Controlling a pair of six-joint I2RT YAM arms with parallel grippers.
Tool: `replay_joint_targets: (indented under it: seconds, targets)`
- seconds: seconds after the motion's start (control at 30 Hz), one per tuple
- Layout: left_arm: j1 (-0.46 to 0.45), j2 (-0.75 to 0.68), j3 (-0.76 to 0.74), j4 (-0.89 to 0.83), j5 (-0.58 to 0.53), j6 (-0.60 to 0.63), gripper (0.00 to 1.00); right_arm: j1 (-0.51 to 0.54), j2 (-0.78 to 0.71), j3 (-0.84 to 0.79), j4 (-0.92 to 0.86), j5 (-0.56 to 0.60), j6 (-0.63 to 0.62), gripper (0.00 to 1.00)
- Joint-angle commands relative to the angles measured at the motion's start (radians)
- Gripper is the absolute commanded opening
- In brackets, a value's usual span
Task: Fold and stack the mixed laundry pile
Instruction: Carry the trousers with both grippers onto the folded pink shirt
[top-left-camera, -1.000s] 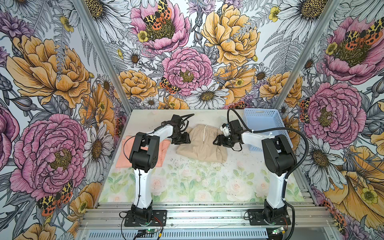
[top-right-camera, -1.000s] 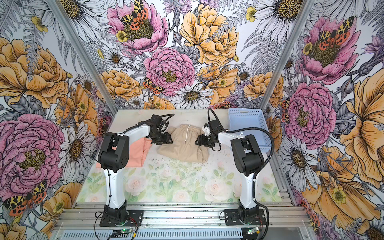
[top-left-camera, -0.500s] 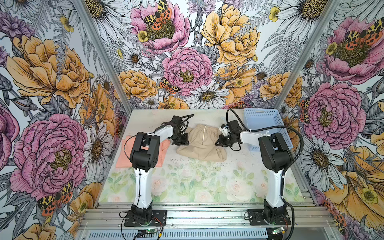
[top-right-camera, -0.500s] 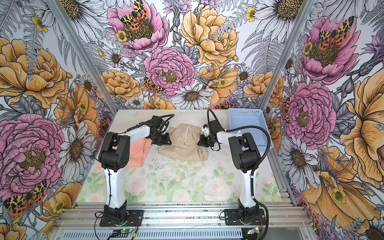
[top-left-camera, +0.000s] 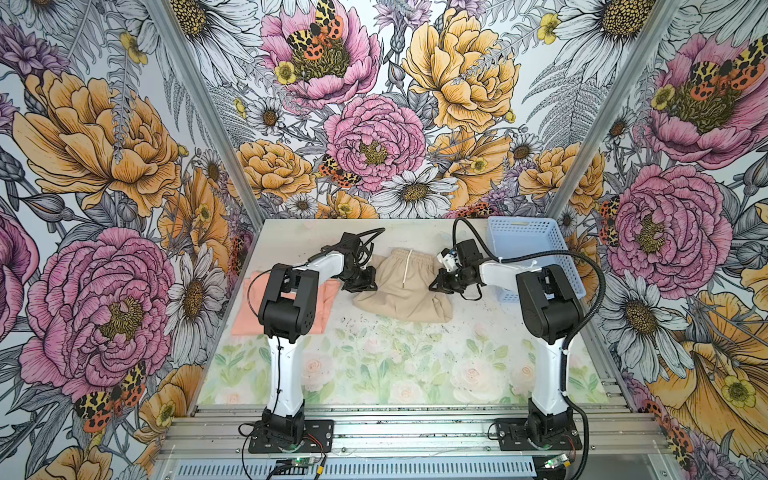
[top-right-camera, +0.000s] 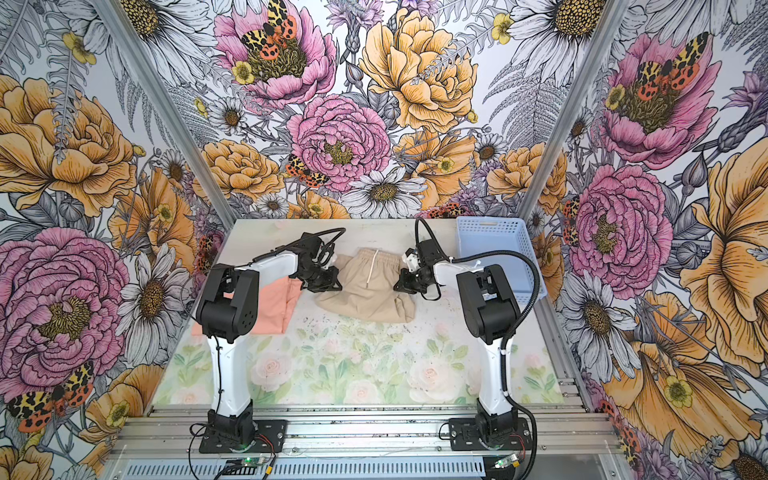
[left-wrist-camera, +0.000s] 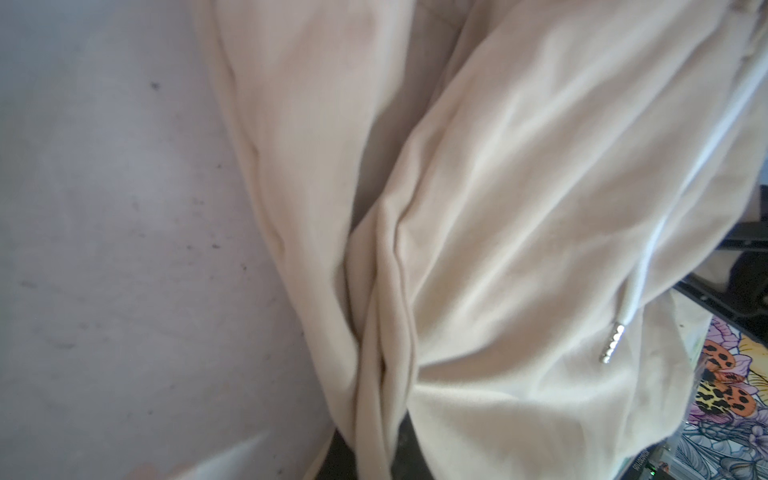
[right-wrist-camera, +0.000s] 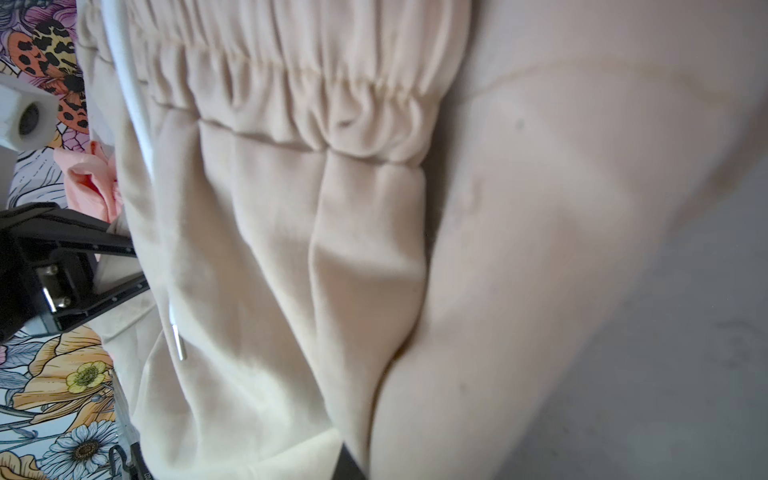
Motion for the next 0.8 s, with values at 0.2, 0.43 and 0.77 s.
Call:
replay_joint_targets:
  seconds: [0.2,0.43,0.77]
  targets:
    - [0.074,-0.179,-0.053,-0.023,0.073,0.007,0.00,0.050,-0.084,0.025,-0.011,-0.099,0.052,0.00]
    - [0.152,-0.328,-0.098,-0.155,0.039,0.079,0.00,0.135,-0.134,0.056,-0.010,-0.103,0.112,0.00]
    - [0.389,-0.545,-0.152,-0.300,-0.141,0.174,0.00,0.358,-0.054,0.249,0.057,-0.040,0.247,0.00]
